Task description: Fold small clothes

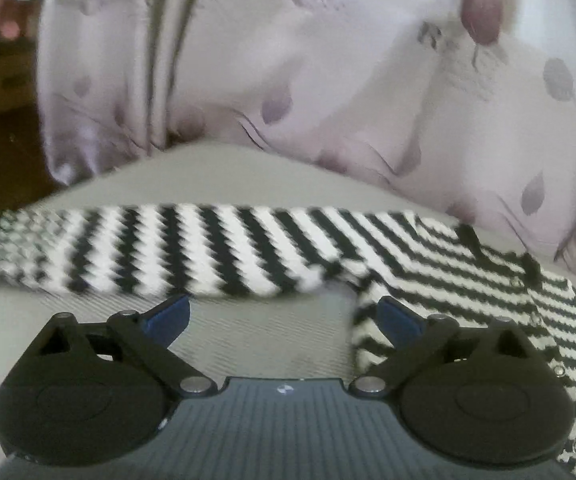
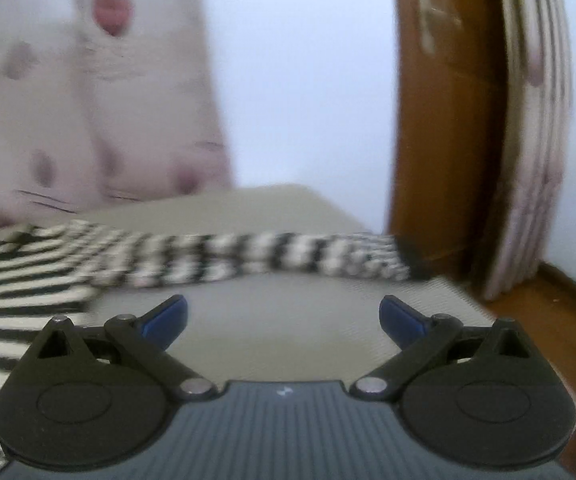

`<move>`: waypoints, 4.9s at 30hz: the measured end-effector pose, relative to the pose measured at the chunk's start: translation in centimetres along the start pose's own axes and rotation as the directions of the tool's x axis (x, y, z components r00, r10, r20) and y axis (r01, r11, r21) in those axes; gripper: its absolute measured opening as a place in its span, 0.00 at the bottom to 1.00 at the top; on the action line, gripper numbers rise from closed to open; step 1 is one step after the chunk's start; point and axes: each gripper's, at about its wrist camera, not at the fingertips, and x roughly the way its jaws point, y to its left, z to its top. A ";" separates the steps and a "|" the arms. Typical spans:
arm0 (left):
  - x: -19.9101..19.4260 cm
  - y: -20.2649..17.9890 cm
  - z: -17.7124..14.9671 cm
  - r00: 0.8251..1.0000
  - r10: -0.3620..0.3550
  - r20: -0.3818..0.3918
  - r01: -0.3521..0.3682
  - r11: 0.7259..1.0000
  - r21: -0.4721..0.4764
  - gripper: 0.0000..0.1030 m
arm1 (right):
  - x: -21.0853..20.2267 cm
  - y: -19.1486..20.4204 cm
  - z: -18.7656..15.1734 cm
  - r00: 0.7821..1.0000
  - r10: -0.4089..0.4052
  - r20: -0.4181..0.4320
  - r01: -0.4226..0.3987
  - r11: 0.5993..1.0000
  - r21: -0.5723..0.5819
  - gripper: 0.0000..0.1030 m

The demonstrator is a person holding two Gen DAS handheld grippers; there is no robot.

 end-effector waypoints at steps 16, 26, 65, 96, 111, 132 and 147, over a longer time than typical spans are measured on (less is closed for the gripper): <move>2.2 0.4 -1.4 0.997 0.041 -0.067 -0.046 0.996 -0.072 1.00 | 12.2 -5.4 1.3 0.996 -0.022 -0.085 -0.024 0.862 -0.506 0.43; 2.4 -0.2 -1.4 0.992 0.088 -0.087 -0.091 0.996 -0.026 1.00 | 6.2 -7.6 9.3 0.922 0.353 -0.161 -0.374 0.918 -0.130 0.07; 3.2 -0.5 -1.4 0.982 0.153 -0.108 -0.151 0.988 0.032 1.00 | 13.3 -22.1 11.3 0.898 0.433 -0.075 -0.235 0.617 0.751 0.11; 2.6 -0.1 -1.5 0.984 0.145 -0.101 -0.145 0.989 0.012 1.00 | 5.3 -19.5 3.2 0.953 0.297 0.065 -0.278 0.767 0.579 0.09; 2.4 -0.3 -1.5 0.988 0.124 -0.095 -0.124 0.992 0.010 1.00 | 3.8 -21.7 -0.4 0.994 0.090 0.066 -0.111 0.754 0.648 0.15; -8.3 4.6 -5.9 0.903 -0.359 -0.235 0.360 0.932 -0.041 0.98 | -6.4 8.5 -8.4 0.670 0.698 -0.252 -0.648 0.716 0.262 0.61; -10.6 5.3 -4.8 0.872 -0.389 -0.299 0.389 0.919 -0.063 0.10 | -8.2 4.7 -9.5 0.614 0.737 -0.282 -0.583 0.665 0.466 0.08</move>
